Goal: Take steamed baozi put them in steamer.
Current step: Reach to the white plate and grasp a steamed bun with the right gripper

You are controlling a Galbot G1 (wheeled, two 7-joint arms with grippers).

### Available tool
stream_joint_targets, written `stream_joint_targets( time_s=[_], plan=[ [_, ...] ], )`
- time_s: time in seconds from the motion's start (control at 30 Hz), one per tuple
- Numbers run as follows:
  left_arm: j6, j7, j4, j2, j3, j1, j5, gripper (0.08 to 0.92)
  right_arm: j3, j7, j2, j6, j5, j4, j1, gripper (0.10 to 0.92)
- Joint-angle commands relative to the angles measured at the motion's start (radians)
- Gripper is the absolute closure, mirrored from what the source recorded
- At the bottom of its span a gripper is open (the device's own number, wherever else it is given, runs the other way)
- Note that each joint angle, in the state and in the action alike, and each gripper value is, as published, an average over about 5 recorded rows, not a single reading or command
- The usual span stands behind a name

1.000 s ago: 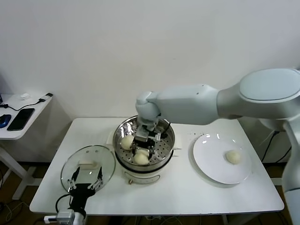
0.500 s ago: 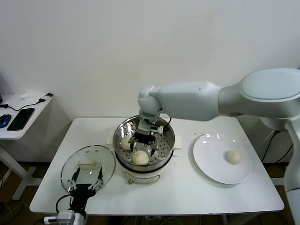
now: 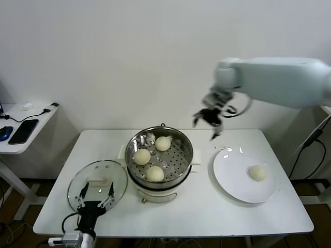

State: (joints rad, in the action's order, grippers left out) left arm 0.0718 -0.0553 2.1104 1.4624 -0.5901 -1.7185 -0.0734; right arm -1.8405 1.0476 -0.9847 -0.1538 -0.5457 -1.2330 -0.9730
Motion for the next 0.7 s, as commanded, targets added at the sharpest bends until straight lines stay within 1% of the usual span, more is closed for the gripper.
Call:
stream_joint_targets(
  time_s=[0.03, 0.17, 0.37, 0.5, 0.7],
  plan=[
    [0.0, 0.0, 0.0, 0.0, 0.0, 0.0, 0.0, 0.177, -0.046, -0.021, 0.356, 0.248, 0.067, 0.008, 0.094, 0.203],
    [0.004, 0.002, 0.003, 0.004, -0.003, -0.006, 0.002, 0.177, 0.078, -0.029, 0.399, 0.253, 0.169, 0.055, 0.273, 0.203],
    [0.009, 0.01, 0.019, 0.012, -0.007, -0.024, 0.018, 0.177, 0.294, -0.054, 0.379, 0.249, 0.291, 0.162, 0.514, 0.203],
    [0.009, 0.015, 0.029, 0.02, -0.007, -0.04, 0.029, 0.177, 0.384, -0.071, 0.349, 0.245, 0.327, 0.239, 0.615, 0.203],
    [0.002, 0.014, 0.029, 0.025, -0.009, -0.057, 0.036, 0.177, 0.455, -0.073, 0.304, 0.235, 0.351, 0.315, 0.71, 0.203]
  ],
)
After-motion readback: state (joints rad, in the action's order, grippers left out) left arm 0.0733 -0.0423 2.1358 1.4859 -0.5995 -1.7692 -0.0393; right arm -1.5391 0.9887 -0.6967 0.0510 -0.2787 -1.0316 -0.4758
